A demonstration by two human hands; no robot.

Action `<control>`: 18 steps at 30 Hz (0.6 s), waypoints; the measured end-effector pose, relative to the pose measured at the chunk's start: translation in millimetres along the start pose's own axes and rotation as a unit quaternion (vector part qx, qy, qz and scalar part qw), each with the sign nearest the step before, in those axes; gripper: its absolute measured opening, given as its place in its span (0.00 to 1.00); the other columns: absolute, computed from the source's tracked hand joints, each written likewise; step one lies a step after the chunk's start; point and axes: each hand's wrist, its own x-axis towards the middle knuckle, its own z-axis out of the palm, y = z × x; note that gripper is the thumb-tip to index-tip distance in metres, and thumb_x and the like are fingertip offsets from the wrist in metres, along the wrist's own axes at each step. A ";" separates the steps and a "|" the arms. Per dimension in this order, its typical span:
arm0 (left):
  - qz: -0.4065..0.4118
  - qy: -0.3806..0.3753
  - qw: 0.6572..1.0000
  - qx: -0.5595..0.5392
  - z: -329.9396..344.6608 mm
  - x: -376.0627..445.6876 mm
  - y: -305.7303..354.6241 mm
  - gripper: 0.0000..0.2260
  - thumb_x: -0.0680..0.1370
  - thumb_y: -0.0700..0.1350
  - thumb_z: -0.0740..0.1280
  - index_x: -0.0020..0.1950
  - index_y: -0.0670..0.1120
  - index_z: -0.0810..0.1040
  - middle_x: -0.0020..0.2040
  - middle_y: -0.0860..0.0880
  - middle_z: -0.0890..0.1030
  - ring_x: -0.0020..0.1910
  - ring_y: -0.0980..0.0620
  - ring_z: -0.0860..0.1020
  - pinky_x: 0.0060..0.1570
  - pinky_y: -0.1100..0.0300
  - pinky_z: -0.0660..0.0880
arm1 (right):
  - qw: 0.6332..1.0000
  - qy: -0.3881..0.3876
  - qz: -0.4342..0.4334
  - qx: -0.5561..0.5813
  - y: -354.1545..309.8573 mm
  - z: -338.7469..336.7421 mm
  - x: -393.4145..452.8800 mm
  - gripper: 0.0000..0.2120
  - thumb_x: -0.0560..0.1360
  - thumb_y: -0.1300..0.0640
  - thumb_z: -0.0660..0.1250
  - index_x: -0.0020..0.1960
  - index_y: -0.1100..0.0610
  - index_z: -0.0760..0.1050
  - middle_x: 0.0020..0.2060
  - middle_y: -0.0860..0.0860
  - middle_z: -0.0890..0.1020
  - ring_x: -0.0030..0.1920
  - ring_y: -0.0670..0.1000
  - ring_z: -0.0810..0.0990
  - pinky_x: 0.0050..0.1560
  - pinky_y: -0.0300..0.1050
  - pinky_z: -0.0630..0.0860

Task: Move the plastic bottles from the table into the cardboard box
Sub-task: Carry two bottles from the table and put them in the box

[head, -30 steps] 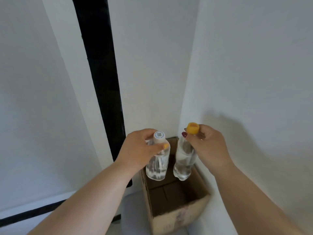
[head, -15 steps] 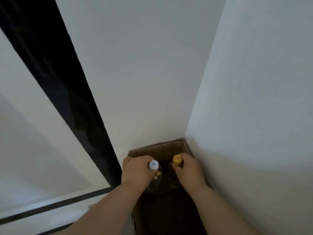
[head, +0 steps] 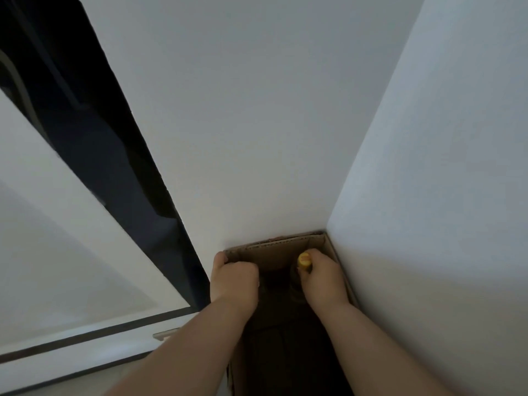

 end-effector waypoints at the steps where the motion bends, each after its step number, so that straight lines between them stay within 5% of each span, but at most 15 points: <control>1: 0.001 -0.006 1.000 0.014 -1.0 0.3 1.7 0.13 0.73 0.36 0.60 0.37 0.52 0.76 0.36 0.53 0.82 0.43 0.50 0.80 0.70 0.57 0.54 | 1.000 0.000 0.003 -0.002 -0.7 -0.6 1.4 0.02 0.74 0.63 0.67 0.44 0.62 0.77 0.40 0.58 0.83 0.42 0.60 0.80 0.40 0.48 0.73; 9: -0.020 -0.032 0.999 0.023 -5.1 7.2 6.5 0.14 0.74 0.36 0.59 0.32 0.52 0.70 0.36 0.54 0.79 0.46 0.49 0.80 0.68 0.57 0.58 | 0.999 -0.030 0.003 -0.030 -5.5 -5.9 3.0 0.04 0.73 0.64 0.68 0.48 0.62 0.77 0.48 0.58 0.82 0.49 0.60 0.80 0.46 0.46 0.72; 18: -0.003 -0.020 1.000 0.000 -5.4 6.9 2.7 0.10 0.74 0.38 0.62 0.44 0.53 0.79 0.42 0.53 0.84 0.48 0.49 0.79 0.64 0.57 0.58 | 0.998 -0.054 0.012 -0.041 -14.2 -17.2 1.6 0.24 0.75 0.61 0.68 0.71 0.58 0.71 0.67 0.54 0.76 0.66 0.55 0.75 0.67 0.43 0.68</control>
